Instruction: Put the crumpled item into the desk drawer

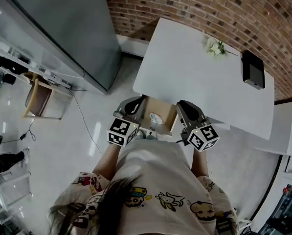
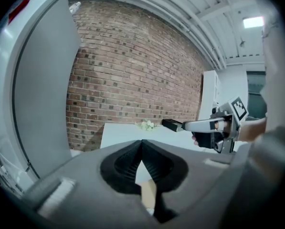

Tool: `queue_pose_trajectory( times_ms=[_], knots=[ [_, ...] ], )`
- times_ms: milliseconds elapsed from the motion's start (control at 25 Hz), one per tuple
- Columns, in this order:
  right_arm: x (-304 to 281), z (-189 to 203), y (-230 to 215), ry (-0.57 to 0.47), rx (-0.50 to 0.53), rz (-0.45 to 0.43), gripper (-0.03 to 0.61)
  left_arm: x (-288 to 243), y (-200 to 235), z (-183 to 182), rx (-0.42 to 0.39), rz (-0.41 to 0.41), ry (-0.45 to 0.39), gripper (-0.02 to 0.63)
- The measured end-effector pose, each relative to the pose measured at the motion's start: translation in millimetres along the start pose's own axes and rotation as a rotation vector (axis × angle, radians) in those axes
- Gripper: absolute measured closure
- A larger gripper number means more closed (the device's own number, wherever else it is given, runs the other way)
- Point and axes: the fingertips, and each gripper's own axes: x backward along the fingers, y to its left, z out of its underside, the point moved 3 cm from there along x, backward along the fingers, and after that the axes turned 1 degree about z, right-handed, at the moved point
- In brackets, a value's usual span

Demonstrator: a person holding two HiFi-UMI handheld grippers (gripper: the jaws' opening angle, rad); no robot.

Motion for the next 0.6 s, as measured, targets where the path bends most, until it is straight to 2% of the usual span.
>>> queue_pose_trajectory(
  times_ms=[280, 600],
  knots=[
    [11, -31, -1, -0.090, 0.017, -0.002, 0.559, 11, 0, -31, 0.017, -0.040, -0.098, 0.614],
    [16, -34, -9, -0.133, -0.013, 0.043, 0.569, 15, -8, -33, 0.022, -0.045, -0.120, 0.614]
  ],
)
